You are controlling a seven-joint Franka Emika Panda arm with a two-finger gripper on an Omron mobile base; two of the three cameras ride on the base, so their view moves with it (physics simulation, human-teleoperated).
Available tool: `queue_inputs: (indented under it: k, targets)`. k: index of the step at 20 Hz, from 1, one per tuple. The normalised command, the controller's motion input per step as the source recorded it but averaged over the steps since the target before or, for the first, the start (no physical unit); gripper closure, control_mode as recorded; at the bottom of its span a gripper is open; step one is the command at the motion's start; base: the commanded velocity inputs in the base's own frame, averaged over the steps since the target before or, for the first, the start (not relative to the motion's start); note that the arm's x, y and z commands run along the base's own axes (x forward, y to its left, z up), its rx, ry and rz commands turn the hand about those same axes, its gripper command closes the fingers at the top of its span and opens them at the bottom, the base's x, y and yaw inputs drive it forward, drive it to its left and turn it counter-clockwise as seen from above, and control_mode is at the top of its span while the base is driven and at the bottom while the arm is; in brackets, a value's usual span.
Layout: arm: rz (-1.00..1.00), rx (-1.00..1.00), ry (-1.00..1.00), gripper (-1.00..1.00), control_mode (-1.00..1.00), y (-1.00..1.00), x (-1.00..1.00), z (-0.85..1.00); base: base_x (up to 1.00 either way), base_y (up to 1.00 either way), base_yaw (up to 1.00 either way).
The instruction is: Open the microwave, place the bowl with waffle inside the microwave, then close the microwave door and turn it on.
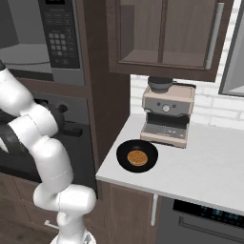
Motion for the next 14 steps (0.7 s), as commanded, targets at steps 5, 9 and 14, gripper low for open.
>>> queue_inputs:
  k: [5,9,14]
  targets:
    - [0.14,-0.02,-0.15,1.00,-1.00,-0.09,-0.89,0.01,0.00,0.00,0.00]
    - [0.00,0.00,-0.37,1.00,-1.00,-1.00,-1.00,-0.27,0.00,0.00,0.00]
    - [-0.02,0.00,-0.46,1.00,-1.00,-1.00,-1.00,-0.48,0.00,0.00,0.00]
